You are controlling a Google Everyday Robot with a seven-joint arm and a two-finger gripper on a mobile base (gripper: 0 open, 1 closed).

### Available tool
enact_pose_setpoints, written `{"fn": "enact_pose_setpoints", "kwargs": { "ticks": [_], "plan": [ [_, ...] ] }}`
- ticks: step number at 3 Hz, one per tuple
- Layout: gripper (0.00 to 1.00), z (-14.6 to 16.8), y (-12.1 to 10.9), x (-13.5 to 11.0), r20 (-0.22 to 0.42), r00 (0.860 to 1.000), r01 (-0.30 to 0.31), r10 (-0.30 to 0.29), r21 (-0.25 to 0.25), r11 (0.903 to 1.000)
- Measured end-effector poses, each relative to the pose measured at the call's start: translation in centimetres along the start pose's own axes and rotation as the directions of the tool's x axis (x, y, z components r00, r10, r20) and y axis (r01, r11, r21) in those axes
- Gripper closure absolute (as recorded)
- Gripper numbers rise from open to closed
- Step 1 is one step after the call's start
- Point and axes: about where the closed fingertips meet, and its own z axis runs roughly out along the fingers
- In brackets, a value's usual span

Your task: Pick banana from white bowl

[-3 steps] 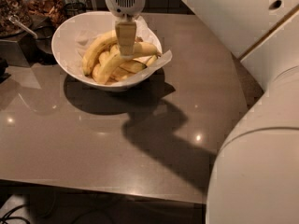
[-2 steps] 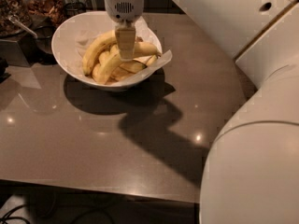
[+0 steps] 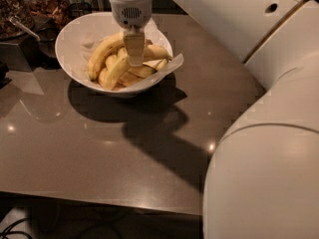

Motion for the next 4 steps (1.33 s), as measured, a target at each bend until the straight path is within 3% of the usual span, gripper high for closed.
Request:
{"fn": "enact_pose_setpoints", "kwargs": {
  "ticks": [3,4],
  "plan": [
    [0.52,1.7,-0.4,-0.6,-0.036,0.999,0.040,-0.041,-0.013,0.9991],
    [0.70,2.0,-0.2,-0.6,-0.041,0.998,0.057,-0.057,-0.013,0.9983]
  ]
}}
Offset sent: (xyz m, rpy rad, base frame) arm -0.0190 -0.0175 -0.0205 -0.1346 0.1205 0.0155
